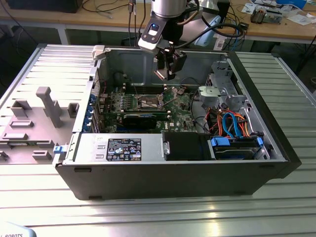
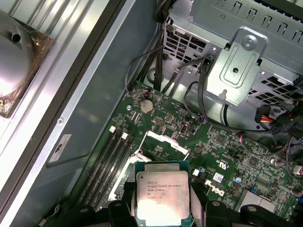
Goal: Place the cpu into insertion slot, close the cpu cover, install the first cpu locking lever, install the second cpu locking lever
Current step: 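Place the cpu into insertion slot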
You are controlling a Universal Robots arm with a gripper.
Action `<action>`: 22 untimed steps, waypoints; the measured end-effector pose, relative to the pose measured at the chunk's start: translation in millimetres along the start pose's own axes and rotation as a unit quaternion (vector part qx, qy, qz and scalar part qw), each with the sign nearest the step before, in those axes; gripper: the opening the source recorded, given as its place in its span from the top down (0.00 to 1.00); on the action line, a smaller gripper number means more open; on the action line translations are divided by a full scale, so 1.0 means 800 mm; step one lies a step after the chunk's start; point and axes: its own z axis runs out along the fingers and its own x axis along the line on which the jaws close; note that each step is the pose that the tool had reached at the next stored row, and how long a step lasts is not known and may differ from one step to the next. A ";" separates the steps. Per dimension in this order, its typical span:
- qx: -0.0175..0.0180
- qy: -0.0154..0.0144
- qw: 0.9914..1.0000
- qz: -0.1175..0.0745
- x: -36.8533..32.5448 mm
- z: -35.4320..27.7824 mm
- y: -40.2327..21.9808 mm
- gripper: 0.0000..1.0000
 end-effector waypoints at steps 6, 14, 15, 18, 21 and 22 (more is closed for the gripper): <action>0.000 0.000 1.000 0.002 0.0000 0.0002 0.0000 0.46; 0.000 0.000 1.000 0.004 0.0000 0.0005 0.0000 0.46; 0.000 0.000 1.000 0.004 0.0000 0.0005 0.0000 0.46; 0.000 0.000 1.000 0.005 0.0000 0.0007 -0.0001 0.46; 0.000 -0.001 1.000 0.006 0.0000 0.0008 -0.0001 0.46; 0.000 -0.001 1.000 0.006 0.0000 0.0008 -0.0001 0.46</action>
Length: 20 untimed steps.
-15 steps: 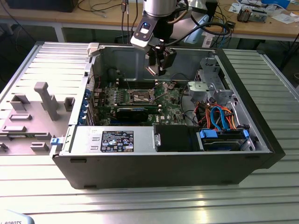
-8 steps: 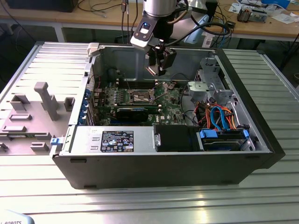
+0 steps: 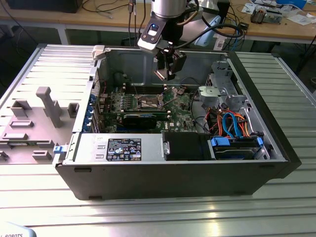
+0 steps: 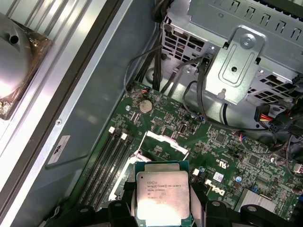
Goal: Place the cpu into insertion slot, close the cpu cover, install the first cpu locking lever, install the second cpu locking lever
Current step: 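Place the cpu into insertion slot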
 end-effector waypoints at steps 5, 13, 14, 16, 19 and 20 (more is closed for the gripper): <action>0.000 0.000 1.000 0.002 0.0000 0.0002 0.0000 0.46; 0.000 0.000 1.000 0.004 0.0000 0.0006 -0.0001 0.46; 0.000 0.000 1.000 0.004 0.0000 0.0006 -0.0001 0.46; 0.000 0.000 1.000 0.004 0.0000 0.0007 -0.0001 0.46; 0.000 0.000 1.000 0.005 0.0000 0.0008 -0.0001 0.46; 0.000 0.000 1.000 0.005 0.0000 0.0009 -0.0001 0.46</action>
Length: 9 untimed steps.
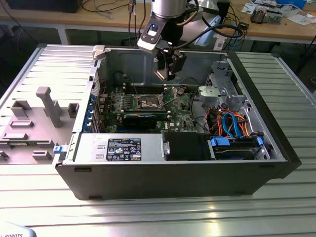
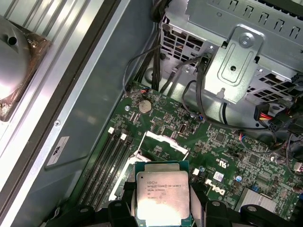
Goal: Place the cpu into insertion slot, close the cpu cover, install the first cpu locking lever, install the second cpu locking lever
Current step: 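Place the cpu into insertion slot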
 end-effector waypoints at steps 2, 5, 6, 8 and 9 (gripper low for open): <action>0.000 0.000 1.000 0.001 0.0000 0.0001 0.0000 0.46; 0.000 0.000 1.000 0.002 0.0000 0.0003 0.0000 0.46; 0.000 0.000 1.000 0.002 0.0000 0.0004 0.0000 0.46; 0.000 0.000 1.000 0.003 0.0000 0.0005 -0.0001 0.46; 0.000 0.000 1.000 0.003 0.0000 0.0006 -0.0001 0.46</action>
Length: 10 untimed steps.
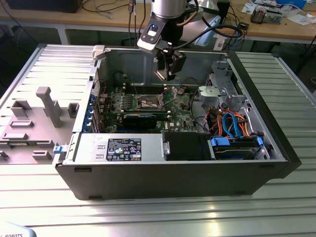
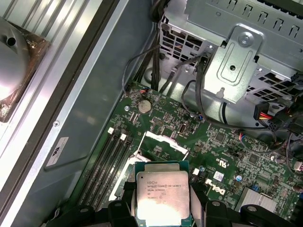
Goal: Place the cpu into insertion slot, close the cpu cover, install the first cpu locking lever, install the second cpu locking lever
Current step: 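Place the cpu into insertion slot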
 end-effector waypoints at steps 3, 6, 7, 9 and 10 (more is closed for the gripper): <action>0.000 0.000 1.000 0.001 0.0000 0.0002 0.0000 0.46; 0.000 0.000 1.000 0.003 0.0000 0.0007 -0.0001 0.46; 0.000 0.000 1.000 0.003 0.0000 0.0008 -0.0001 0.46; 0.000 0.000 1.000 0.004 0.0000 0.0009 -0.0001 0.46; 0.000 0.000 1.000 0.004 0.0000 0.0009 -0.0001 0.46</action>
